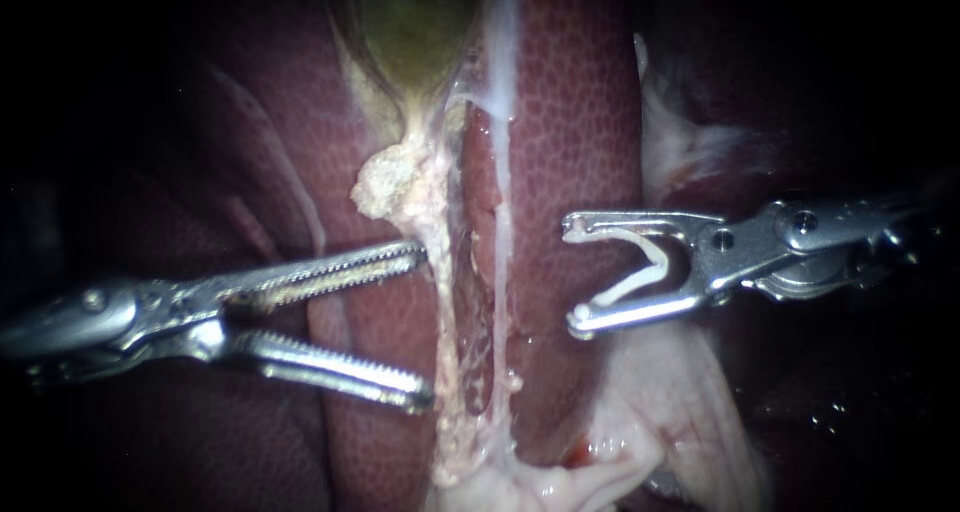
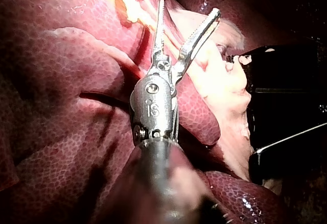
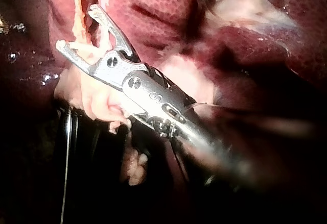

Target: Grabbing gallbladder

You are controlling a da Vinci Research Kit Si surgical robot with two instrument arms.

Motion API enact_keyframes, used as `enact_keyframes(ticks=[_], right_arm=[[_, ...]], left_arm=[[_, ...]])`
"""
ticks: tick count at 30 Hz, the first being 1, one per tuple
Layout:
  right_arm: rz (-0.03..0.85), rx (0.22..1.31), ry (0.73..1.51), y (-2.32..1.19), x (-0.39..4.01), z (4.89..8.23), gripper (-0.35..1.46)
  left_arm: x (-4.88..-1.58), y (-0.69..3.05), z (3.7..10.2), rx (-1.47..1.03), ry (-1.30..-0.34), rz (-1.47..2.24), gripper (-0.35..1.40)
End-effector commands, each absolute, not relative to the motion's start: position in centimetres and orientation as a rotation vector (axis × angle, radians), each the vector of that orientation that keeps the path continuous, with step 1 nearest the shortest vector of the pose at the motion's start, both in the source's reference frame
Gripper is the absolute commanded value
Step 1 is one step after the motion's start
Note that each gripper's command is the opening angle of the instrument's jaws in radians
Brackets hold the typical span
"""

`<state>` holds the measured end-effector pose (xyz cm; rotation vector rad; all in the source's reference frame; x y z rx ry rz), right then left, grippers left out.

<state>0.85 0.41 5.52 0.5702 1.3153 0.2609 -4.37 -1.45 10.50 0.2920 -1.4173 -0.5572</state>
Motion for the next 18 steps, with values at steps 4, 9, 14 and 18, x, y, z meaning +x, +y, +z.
enact_keyframes(ticks=[4, 9, 14, 18], right_arm=[[0.261, 0.57, 1.315, 0.41, 0.85, 5.52, 0.6], [0.261, 0.57, 1.315, 0.41, 0.85, 5.52, 0.6], [0.261, 0.57, 1.315, 0.41, 0.85, 5.52, 0.6], [0.261, 0.57, 1.315, 0.41, 0.85, 5.52, 0.6]], left_arm=[[-4.37, -1.45, 10.5, 0.292, -1.418, -0.557, 0.68], [-4.37, -1.45, 10.5, 0.293, -1.418, -0.556, 0.69], [-4.33, -1.42, 10.48, 0.288, -1.415, -0.564, 0.71], [-4.25, -1.35, 10.44, 0.282, -1.411, -0.577, 0.71]])
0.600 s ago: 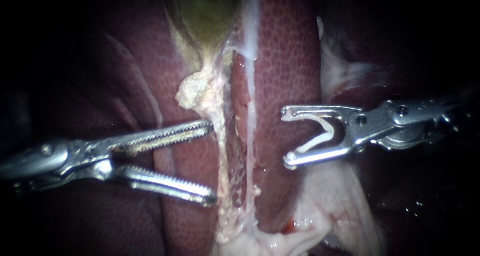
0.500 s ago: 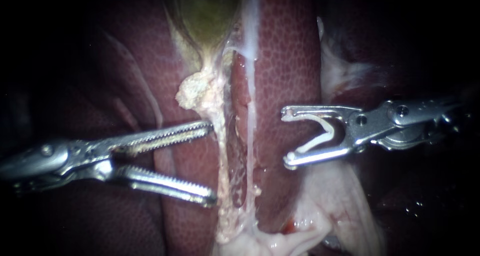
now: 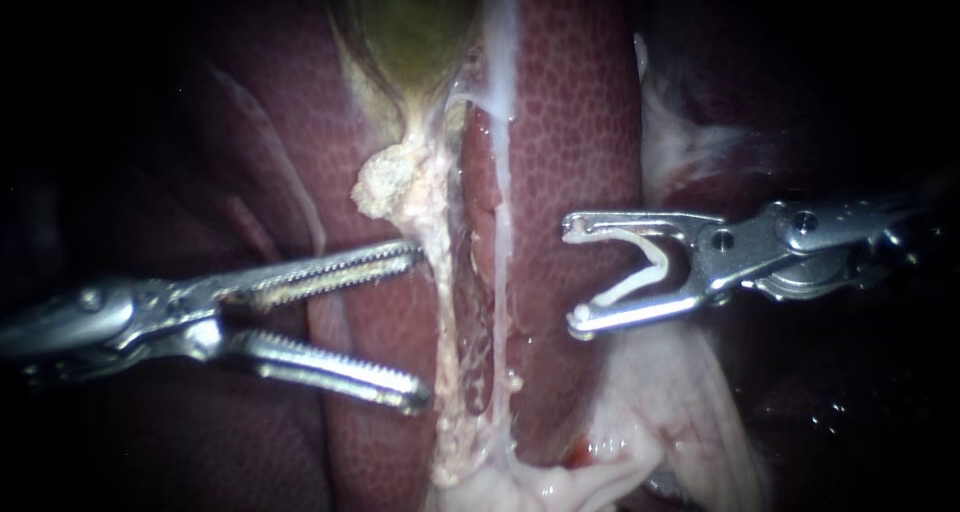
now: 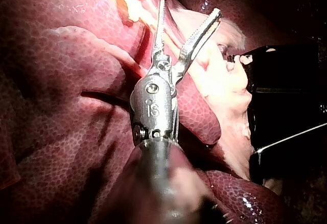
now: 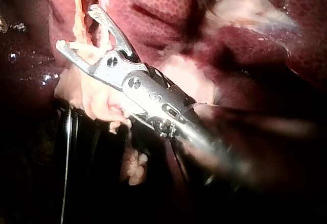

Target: Grabbing gallbladder

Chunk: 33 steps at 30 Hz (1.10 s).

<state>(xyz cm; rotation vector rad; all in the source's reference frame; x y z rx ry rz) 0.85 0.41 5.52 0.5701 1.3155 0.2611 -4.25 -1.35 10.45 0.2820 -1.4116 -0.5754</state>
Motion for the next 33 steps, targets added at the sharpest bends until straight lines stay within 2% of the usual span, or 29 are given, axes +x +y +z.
enact_keyframes(ticks=[1, 15, 29, 33], right_arm=[[0.261, 0.57, 1.315, 0.41, 0.85, 5.52, 0.6], [0.261, 0.57, 1.315, 0.41, 0.85, 5.52, 0.6], [0.261, 0.57, 1.315, 0.41, 0.86, 5.52, 0.6], [0.261, 0.57, 1.315, 0.41, 0.86, 5.52, 0.6]], left_arm=[[-4.22, -1.32, 10.43, 0.278, -1.408, -0.583, 0.71], [-3.71, -0.79, 10.22, 0.237, -1.381, -0.643, 0.71], [-3.8, -0.6, 10.43, 0.22, -1.374, -0.656, 0.71], [-3.87, -0.59, 10.57, 0.214, -1.372, -0.655, 0.66]])
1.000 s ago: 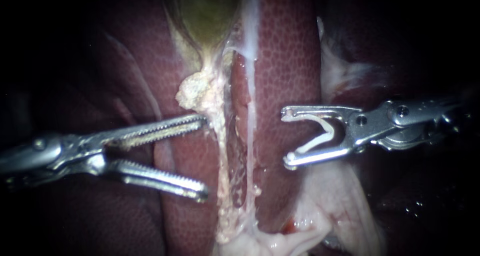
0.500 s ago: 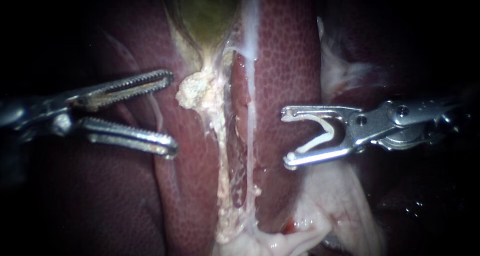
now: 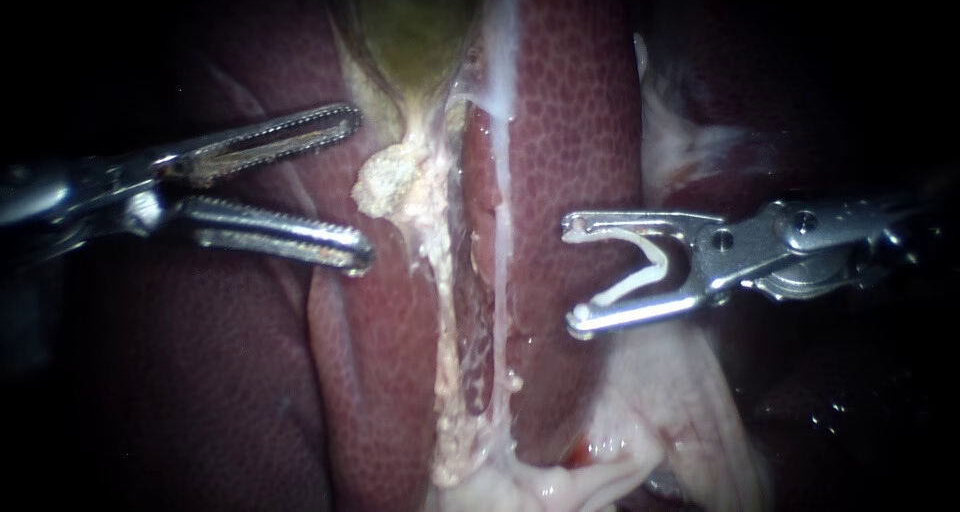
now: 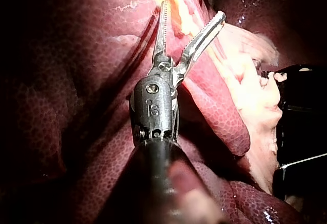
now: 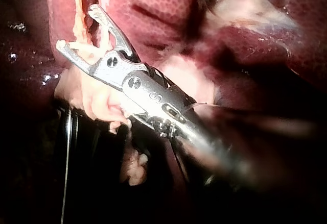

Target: Grabbing gallbladder

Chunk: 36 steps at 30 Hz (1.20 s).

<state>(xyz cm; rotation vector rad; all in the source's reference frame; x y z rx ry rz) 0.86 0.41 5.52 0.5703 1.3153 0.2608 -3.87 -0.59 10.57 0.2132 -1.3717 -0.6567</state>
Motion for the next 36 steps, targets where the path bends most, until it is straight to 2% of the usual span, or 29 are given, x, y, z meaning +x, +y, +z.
enact_keyframes(ticks=[1, 5, 10, 13, 17, 20, 36], right_arm=[[0.261, 0.57, 1.315, 0.41, 0.86, 5.52, 0.6], [0.266, 0.574, 1.314, 0.41, 0.86, 5.52, 0.6], [0.266, 0.574, 1.314, 0.41, 0.86, 5.52, 0.6], [0.266, 0.574, 1.314, 0.41, 0.86, 5.52, 0.6], [0.266, 0.574, 1.314, 0.41, 0.86, 5.52, 0.6], [0.266, 0.574, 1.314, 0.41, 0.85, 5.52, 0.6], [0.266, 0.574, 1.314, 0.41, 0.86, 5.52, 0.6]], left_arm=[[-3.89, -0.6, 10.6, 0.212, -1.372, -0.655, 0.64], [-3.96, -0.65, 10.71, 0.211, -1.37, -0.664, 0.59], [-4.0, -0.7, 10.76, 0.227, -1.371, -0.694, 0.44], [-4.01, -0.7, 10.76, 0.244, -1.371, -0.714, 0.29], [-3.99, -0.7, 10.76, 0.242, -1.359, -0.748, -0.03], [-3.97, -0.7, 10.76, 0.238, -1.355, -0.761, -0.35], [-3.86, -0.71, 10.74, 0.248, -1.338, -0.789, -0.35]])
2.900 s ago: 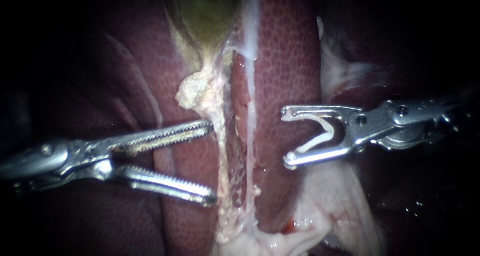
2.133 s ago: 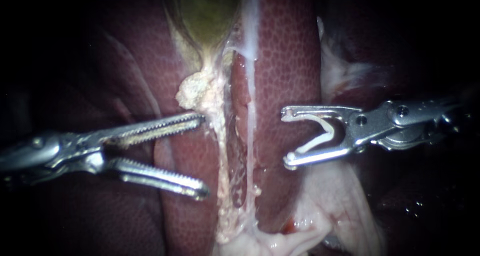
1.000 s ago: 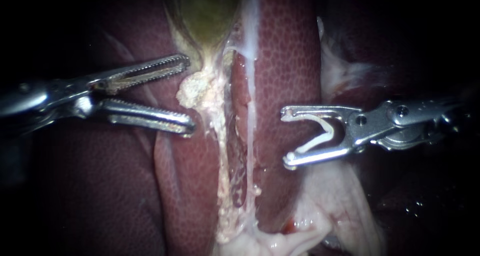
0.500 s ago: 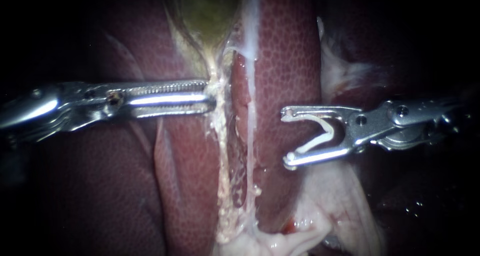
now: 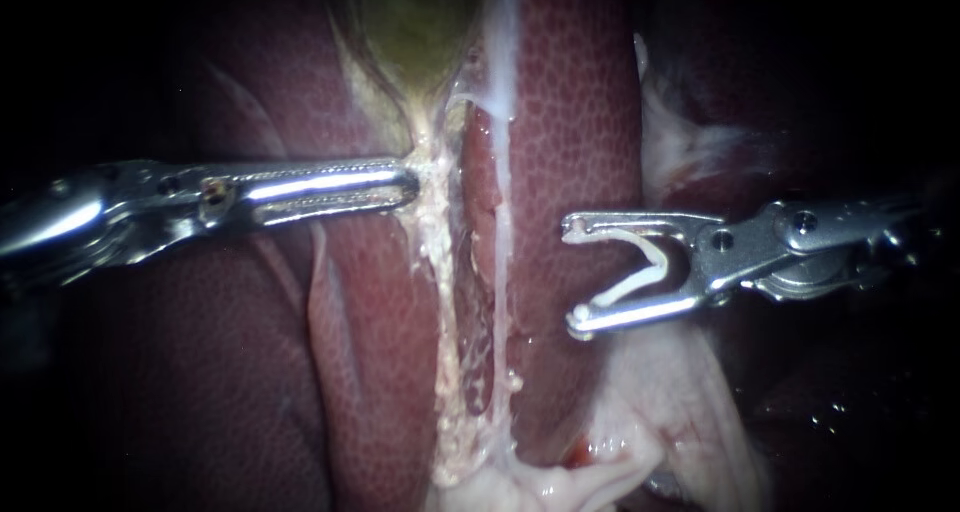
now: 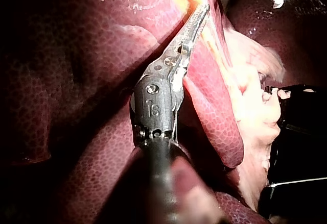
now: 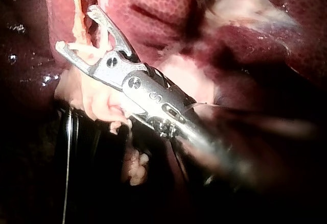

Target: Grabbing gallbladder

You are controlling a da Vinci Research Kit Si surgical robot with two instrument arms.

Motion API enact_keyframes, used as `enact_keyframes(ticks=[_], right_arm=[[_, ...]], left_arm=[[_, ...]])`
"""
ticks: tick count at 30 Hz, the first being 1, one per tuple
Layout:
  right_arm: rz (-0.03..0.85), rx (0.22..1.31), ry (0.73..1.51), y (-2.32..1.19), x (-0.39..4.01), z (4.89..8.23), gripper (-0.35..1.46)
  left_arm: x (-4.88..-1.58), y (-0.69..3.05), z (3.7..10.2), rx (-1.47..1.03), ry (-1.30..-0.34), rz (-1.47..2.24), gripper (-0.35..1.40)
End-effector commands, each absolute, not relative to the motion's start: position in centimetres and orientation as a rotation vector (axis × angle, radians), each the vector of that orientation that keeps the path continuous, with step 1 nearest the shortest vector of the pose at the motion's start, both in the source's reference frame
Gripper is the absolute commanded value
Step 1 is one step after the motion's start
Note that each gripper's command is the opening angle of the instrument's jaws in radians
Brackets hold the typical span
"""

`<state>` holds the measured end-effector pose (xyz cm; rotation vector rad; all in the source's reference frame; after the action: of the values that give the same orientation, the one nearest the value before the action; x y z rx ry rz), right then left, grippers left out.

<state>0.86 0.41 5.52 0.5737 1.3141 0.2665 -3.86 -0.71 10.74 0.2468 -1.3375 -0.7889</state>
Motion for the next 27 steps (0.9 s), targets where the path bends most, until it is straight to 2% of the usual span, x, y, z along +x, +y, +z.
enact_keyframes(ticks=[1, 18, 27], right_arm=[[0.266, 0.574, 1.314, 0.41, 0.86, 5.52, 0.6], [0.266, 0.574, 1.314, 0.41, 0.85, 5.53, 0.6], [0.266, 0.574, 1.314, 0.41, 0.85, 5.53, 0.6]], left_arm=[[-3.85, -0.71, 10.73, 0.249, -1.338, -0.789, -0.35], [-3.29, -0.31, 10.3, 0.245, -1.319, -0.841, -0.35], [-3.19, -0.23, 10.23, 0.231, -1.324, -0.847, -0.35]])
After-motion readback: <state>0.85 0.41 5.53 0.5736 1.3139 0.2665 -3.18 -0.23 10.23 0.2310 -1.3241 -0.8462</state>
